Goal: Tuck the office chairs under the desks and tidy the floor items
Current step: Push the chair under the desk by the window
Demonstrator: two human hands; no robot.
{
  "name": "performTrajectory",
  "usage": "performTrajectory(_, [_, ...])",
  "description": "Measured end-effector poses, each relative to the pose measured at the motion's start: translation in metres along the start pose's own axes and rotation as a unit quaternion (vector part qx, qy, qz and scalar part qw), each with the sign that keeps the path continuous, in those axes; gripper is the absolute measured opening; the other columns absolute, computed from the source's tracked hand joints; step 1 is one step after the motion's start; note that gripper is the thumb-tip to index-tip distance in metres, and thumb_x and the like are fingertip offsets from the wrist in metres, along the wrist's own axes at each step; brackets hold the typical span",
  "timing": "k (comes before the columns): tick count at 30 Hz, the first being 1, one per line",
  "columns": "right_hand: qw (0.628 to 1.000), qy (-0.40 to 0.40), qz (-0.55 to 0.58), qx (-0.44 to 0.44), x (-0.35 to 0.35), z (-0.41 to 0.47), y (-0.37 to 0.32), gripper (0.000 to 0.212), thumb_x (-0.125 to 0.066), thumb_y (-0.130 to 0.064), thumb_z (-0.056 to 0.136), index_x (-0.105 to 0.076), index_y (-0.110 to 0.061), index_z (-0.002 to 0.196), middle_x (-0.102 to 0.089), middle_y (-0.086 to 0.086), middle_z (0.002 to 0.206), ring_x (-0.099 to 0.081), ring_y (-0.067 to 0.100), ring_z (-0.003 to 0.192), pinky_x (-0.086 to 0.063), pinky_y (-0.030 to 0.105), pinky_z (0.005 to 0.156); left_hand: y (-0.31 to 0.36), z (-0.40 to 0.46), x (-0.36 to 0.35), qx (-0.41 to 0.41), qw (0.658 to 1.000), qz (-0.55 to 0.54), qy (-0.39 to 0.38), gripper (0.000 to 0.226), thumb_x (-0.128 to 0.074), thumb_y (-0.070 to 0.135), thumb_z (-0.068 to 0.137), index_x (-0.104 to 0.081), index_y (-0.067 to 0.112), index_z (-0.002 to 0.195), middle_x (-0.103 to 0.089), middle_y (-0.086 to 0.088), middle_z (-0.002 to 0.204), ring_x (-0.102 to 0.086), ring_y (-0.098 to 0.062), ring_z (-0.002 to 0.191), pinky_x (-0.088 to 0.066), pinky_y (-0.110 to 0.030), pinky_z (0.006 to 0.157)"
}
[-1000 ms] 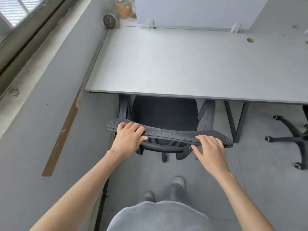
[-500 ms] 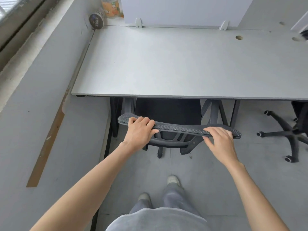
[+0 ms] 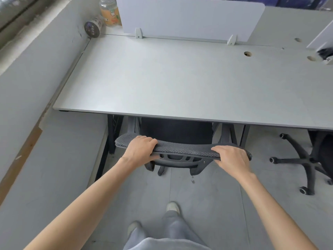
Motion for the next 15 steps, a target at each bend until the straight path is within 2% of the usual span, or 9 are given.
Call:
performTrajectory(2, [1.0,0.013,0.02,0.005,-0.002,-0.002,0.003,0.034,-0.08,-0.022,0.067,-0.071,-0.022,0.1,-0.074,-0.004,0.096,-0.069,0.024,0.088,-0.052,0.032,0.063,0.009,0.0,-0.001,0.062,0.997,0.03,-0.042,0.015,-0.049,0.023,0.087,-0.054,0.013,0.097,-0.066,-0.005,0.096,-0.059,-0.029,0.091,-0.04,-0.034,0.07])
performTrajectory(4, [0.999,0.028,0.039,0.009,-0.005,-0.008,0.01,0.039,-0.085,-0.015,0.057,-0.073,-0.021,0.093,-0.075,-0.004,0.091,-0.071,0.022,0.082,-0.052,0.03,0.057,0.021,-0.004,-0.004,0.064,0.993,0.069,-0.067,0.013,-0.044,0.013,0.087,-0.054,0.012,0.095,-0.068,-0.008,0.095,-0.06,-0.032,0.088,-0.036,-0.033,0.065])
performTrajectory(6, [0.998,0.036,0.04,0.023,-0.007,-0.015,0.016,0.044,-0.089,-0.01,0.048,-0.075,-0.02,0.089,-0.075,-0.003,0.087,-0.072,0.02,0.077,-0.052,0.028,0.054,0.03,-0.01,-0.005,0.055,0.993,0.071,-0.079,0.012,-0.045,0.012,0.086,-0.055,0.012,0.093,-0.068,-0.009,0.094,-0.061,-0.033,0.088,-0.033,-0.032,0.064])
performTrajectory(9, [0.998,0.04,0.045,0.025,-0.006,-0.026,0.012,0.042,-0.087,-0.009,0.052,-0.076,-0.019,0.091,-0.075,-0.001,0.087,-0.072,0.022,0.077,-0.053,0.029,0.055,0.034,-0.023,-0.007,0.044,0.993,0.075,-0.084,0.01,-0.044,0.012,0.086,-0.053,0.013,0.09,-0.068,-0.009,0.094,-0.06,-0.034,0.087,-0.033,-0.032,0.064])
performTrajectory(12, [0.996,0.066,0.052,0.037,-0.006,-0.042,-0.002,0.045,-0.088,-0.007,0.045,-0.076,-0.02,0.087,-0.076,-0.002,0.081,-0.072,0.022,0.07,-0.053,0.03,0.051,0.029,-0.045,-0.011,0.027,0.993,0.063,-0.095,0.007,-0.042,0.011,0.084,-0.042,0.017,0.08,-0.068,-0.008,0.092,-0.061,-0.034,0.085,-0.033,-0.031,0.062])
performTrajectory(14, [0.994,0.078,0.056,0.05,-0.011,-0.062,-0.007,0.048,-0.087,-0.003,0.037,-0.076,-0.02,0.081,-0.075,-0.003,0.076,-0.071,0.02,0.064,-0.052,0.028,0.046,0.026,-0.064,-0.015,0.004,0.996,0.055,-0.074,0.01,-0.05,0.012,0.079,-0.042,0.017,0.074,-0.068,-0.005,0.079,-0.062,-0.031,0.075,-0.034,-0.03,0.057])
performTrajectory(15, [0.994,0.073,0.064,0.05,-0.017,-0.075,-0.009,0.048,-0.085,0.0,0.037,-0.075,-0.019,0.079,-0.075,-0.002,0.073,-0.071,0.02,0.063,-0.053,0.028,0.043,0.027,-0.074,-0.019,-0.032,0.996,0.065,-0.051,0.016,-0.06,0.013,0.07,-0.045,0.018,0.066,-0.066,-0.002,0.065,-0.062,-0.027,0.061,-0.034,-0.028,0.049])
Point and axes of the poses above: each hand's wrist, its own z-axis towards the middle knuckle, its own x-axis out of the back of the hand, y = z × x, the point moved 1 cm from there along z, towards the middle knuckle
